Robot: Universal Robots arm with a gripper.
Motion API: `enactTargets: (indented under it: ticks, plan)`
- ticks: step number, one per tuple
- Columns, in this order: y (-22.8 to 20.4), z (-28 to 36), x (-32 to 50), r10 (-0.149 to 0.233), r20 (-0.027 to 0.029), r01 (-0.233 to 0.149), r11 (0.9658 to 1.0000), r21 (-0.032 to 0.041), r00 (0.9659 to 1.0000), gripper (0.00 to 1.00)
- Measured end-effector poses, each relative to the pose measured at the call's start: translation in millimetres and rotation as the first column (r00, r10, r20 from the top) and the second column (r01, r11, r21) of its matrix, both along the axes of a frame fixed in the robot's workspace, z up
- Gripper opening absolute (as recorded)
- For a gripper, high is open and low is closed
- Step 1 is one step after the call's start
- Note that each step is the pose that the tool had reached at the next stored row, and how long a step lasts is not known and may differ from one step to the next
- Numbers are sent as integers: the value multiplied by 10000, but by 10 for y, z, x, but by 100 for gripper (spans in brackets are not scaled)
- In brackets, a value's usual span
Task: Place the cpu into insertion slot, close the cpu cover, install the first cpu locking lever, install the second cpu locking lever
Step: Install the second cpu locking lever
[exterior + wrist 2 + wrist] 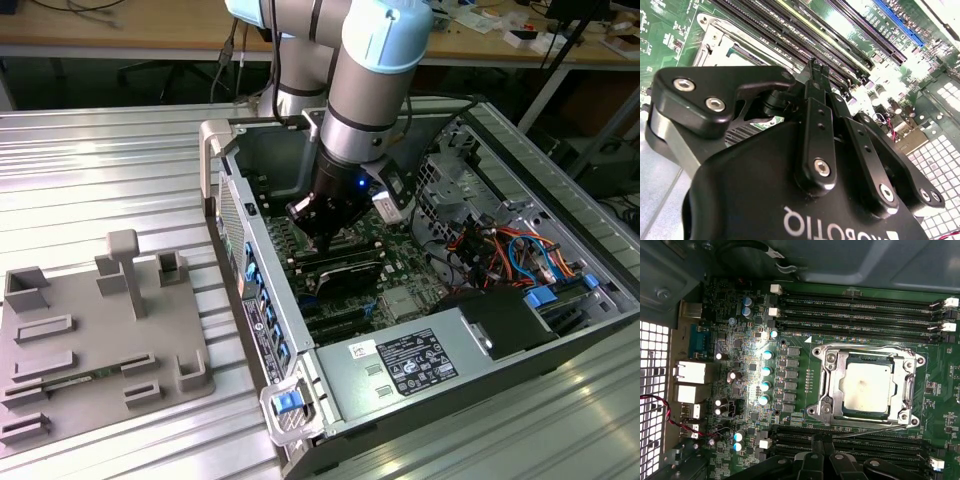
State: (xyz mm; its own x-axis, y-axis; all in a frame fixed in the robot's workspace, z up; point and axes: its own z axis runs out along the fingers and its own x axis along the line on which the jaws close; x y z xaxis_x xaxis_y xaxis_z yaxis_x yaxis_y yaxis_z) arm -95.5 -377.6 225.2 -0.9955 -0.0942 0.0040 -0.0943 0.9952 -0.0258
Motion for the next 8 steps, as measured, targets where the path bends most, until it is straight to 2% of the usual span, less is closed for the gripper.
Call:
enactTargets:
  ticks: [8]
  plan:
    - [0,-2,0,0,0,0,10000,0,10000,11]
